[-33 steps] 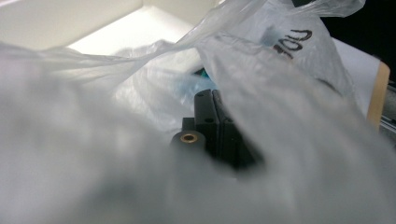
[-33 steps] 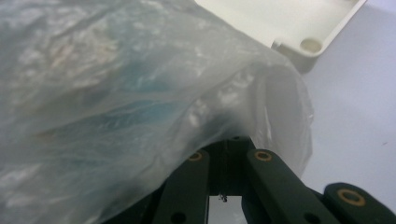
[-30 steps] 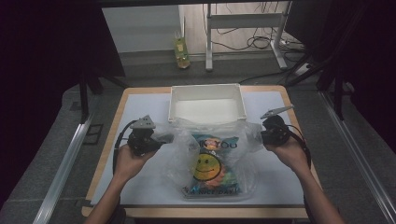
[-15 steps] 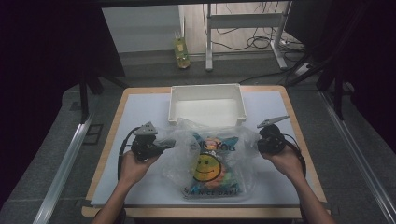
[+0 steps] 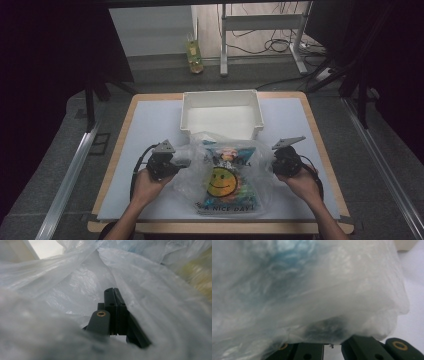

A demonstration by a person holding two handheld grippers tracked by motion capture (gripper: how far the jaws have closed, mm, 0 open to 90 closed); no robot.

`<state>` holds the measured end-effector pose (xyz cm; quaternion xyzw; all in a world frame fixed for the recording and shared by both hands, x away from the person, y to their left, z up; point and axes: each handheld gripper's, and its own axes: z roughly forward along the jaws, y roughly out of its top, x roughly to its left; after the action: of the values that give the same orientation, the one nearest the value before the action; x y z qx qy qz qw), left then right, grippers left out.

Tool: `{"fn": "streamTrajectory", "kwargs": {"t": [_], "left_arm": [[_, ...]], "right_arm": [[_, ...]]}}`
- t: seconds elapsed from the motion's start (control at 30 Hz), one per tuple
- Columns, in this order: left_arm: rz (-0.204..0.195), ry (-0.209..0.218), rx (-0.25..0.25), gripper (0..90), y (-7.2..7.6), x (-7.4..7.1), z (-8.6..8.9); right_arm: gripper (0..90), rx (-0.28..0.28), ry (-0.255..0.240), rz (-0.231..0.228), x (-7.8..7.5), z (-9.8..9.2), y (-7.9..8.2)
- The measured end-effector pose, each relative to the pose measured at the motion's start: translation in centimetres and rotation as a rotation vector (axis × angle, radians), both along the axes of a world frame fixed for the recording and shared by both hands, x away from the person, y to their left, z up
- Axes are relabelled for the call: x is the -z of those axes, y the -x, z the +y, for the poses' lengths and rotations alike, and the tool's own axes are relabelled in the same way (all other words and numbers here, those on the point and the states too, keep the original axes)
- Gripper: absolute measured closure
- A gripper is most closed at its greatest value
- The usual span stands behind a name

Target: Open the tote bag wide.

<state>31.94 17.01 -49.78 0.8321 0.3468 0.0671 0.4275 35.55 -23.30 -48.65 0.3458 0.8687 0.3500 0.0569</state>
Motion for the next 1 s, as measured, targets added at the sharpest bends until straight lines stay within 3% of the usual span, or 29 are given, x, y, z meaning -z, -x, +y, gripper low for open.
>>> {"fn": "streamTrajectory", "kwargs": {"t": [0.23,0.4,0.73,1.0], "left_arm": [[0.031,-0.030,0.004,89.4,0.3,1.2,0.0],[0.064,-0.054,0.019,89.3,0.8,2.3,-0.4],[0.116,-0.094,0.028,89.4,2.0,3.7,-0.2],[0.126,-0.124,0.031,89.4,3.6,3.7,0.4]], "right_arm": [[89.2,-0.013,0.008,0.011,1.1,0.2,0.5],[89.2,-0.022,0.040,0.032,2.4,0.4,1.0],[89.3,-0.028,0.044,0.041,2.9,-0.2,2.2],[89.4,-0.022,0.067,0.039,2.7,-1.7,4.0]]}}
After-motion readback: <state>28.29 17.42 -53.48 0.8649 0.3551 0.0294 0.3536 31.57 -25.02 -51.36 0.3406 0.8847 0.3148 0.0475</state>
